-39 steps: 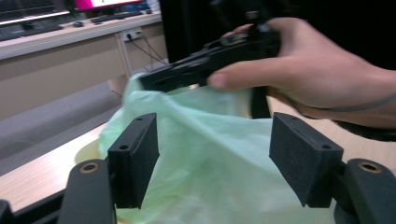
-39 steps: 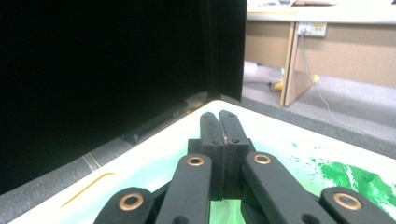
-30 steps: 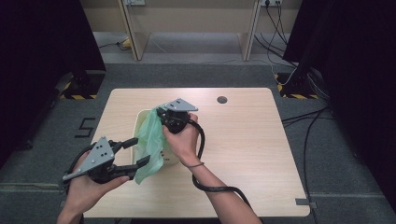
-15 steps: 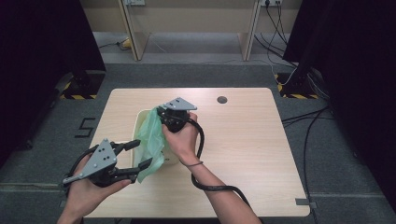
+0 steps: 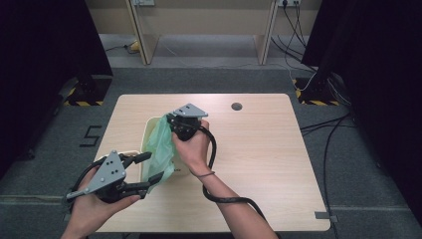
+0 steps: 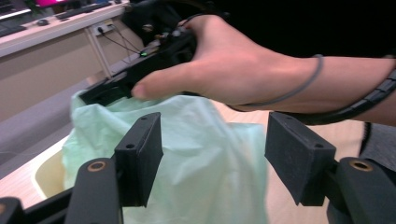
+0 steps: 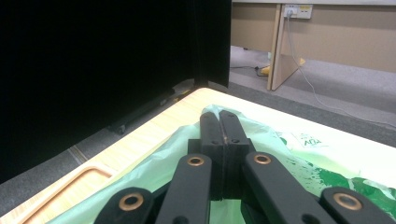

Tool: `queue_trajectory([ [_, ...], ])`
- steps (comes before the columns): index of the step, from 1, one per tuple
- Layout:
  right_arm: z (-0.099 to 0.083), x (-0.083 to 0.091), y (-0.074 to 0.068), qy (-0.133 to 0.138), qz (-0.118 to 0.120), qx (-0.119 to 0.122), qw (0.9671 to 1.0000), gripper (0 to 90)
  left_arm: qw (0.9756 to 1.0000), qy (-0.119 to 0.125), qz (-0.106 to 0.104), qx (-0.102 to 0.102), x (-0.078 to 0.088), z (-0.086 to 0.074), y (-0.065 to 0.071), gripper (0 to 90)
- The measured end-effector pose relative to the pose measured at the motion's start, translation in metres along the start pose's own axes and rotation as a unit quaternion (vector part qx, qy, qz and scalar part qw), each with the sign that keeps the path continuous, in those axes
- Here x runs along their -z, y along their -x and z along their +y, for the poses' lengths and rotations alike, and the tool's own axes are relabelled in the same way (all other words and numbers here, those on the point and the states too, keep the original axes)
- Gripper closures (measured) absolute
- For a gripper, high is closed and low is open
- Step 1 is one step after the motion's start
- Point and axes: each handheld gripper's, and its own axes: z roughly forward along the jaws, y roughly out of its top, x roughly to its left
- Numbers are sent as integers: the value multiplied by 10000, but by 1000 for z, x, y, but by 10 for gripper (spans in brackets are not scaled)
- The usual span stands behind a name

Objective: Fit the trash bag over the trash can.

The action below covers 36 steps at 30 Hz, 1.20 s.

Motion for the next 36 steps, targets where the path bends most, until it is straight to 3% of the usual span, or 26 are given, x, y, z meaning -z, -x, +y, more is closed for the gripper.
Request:
queue_trajectory([
  [3, 0, 0, 0, -1, 6, -11, 10000, 900, 9997, -153, 137, -101, -1, -1, 0, 374],
  [7, 0, 0, -1, -8, 8, -11, 10000, 900, 9994, -309, 118, 89, -5, -8, -6, 461],
  [16, 0, 0, 0, -60, 47, -11, 10000, 900, 9976, -403, 98, 552, -8, -22, -21, 820],
  [19, 0, 0, 0, -75, 51, -21, 10000, 900, 9972, -359, 116, 638, -7, -25, -25, 887],
  [22, 0, 0, 1, -114, 116, -17, 9999, 895, 9964, -308, 331, 715, -4, -28, -32, 894],
  [26, 1, 4, 6, -415, 555, 55, 9976, 690, 9943, -207, 678, 802, -1, -34, -43, 895],
  [28, 4, 11, 11, -412, 725, 110, 9965, 602, 9930, -193, 828, 821, -1, -37, -48, 895],
  [31, 9, 23, 18, -413, 902, 88, 9950, 510, 9911, -210, 1008, 841, -4, -40, -54, 895],
  [36, 14, 46, 35, -449, 1084, 169, 9929, 443, 9891, -146, 1169, 879, -8, -41, -64, 896],
])
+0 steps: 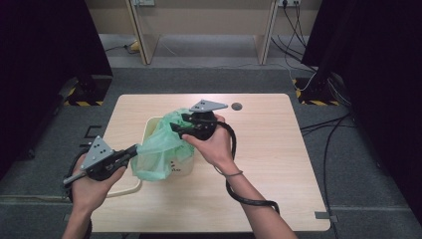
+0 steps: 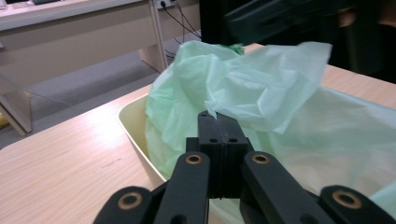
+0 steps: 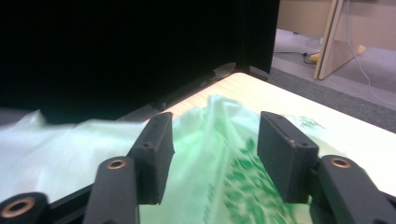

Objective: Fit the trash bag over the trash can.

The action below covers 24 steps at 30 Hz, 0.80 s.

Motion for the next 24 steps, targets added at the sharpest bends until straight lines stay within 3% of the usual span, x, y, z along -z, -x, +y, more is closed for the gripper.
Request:
queue_trajectory([
  [5, -8, 25, 5, 55, 365, 155, 9992, 428, 9999, 94, 68, 30, -5, 4, -4, 896],
  [10, -23, 39, 1, -122, 624, 355, 9973, 421, 9998, 79, 155, 60, -10, 1, -7, 896],
  [17, -45, 34, -10, -450, 844, 543, 9939, 444, 9996, 120, 253, 97, -12, -3, -11, 896],
  [20, -53, 24, -14, -632, 719, 671, 9931, 545, 9995, 151, 270, 92, -12, -5, -12, 896],
  [24, -60, 17, -13, -610, 501, 655, 9947, 824, 9992, 164, 338, 117, -11, -9, -17, 896],
])
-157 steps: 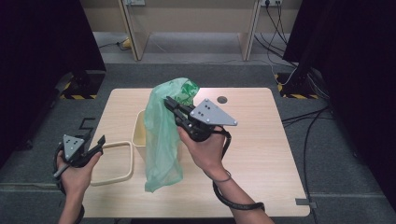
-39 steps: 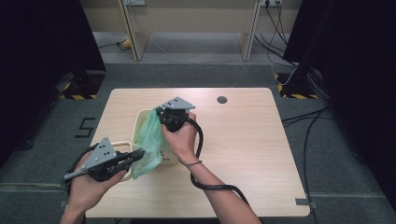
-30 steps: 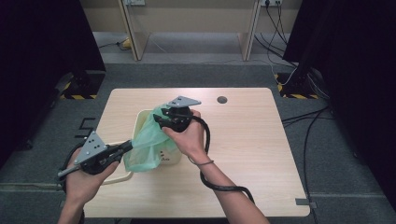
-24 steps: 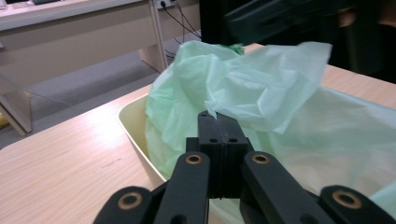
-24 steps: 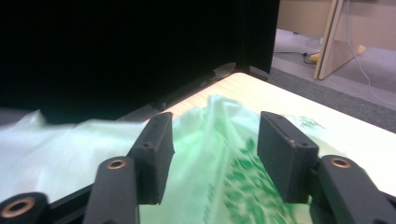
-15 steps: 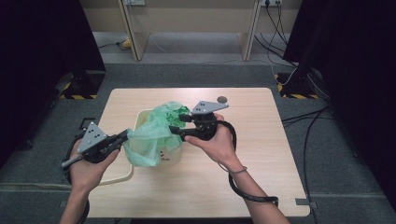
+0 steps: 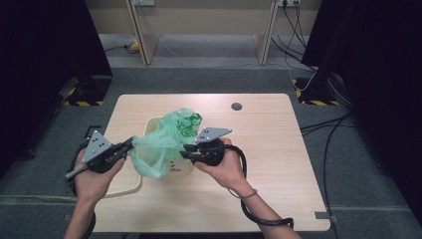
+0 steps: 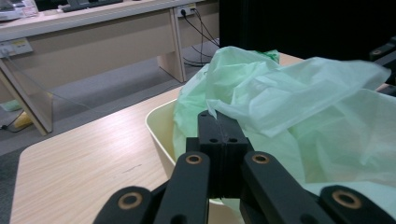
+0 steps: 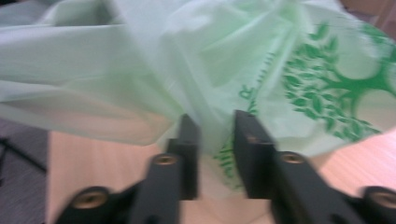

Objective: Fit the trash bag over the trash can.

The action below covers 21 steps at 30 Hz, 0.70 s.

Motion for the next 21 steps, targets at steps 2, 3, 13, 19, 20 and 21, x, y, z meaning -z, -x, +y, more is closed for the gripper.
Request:
queue_trajectory([
  [2, -1, 1, 3, 81, -169, -73, 9998, 900, 10000, -35, 11, 5, 0, -2, -2, 896],
  [3, -1, 3, 5, 126, -230, -111, 9996, 900, 10000, -51, 14, 7, 0, -4, -3, 896],
  [13, 5, 26, 24, 84, -942, -165, 9954, 900, 9998, -168, 103, 0, -11, -10, -8, 896],
  [19, 9, 28, 30, -150, -1179, -77, 9929, 900, 9994, -286, 153, -85, -23, -10, -9, 896],
  [20, 10, 26, 31, -147, -1214, -75, 9925, 900, 9993, -304, 171, -102, -25, -10, -10, 896],
  [21, 11, 25, 32, -147, -1260, -80, 9919, 900, 9993, -307, 179, -87, -27, -9, -10, 896],
])
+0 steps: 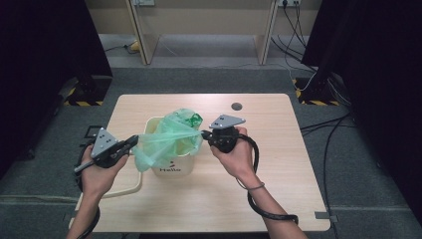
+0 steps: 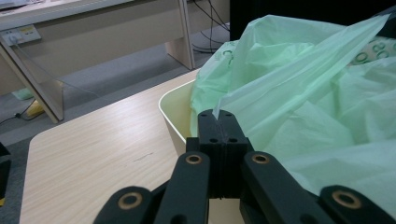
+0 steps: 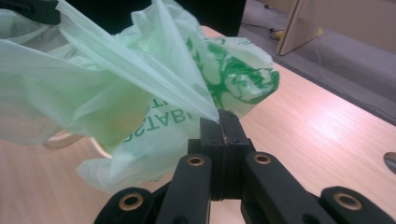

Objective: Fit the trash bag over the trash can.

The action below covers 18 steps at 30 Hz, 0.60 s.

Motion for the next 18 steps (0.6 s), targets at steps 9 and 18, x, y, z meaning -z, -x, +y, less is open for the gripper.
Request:
queue_trajectory([
  [9, 4, 0, 6, 231, 319, -191, 9990, 684, 10000, 54, 28, -32, 1, 4, -1, 896],
  [18, 0, 5, 0, 511, 1129, -629, 9903, 529, 9998, 166, 97, -26, 7, 7, -1, 896],
])
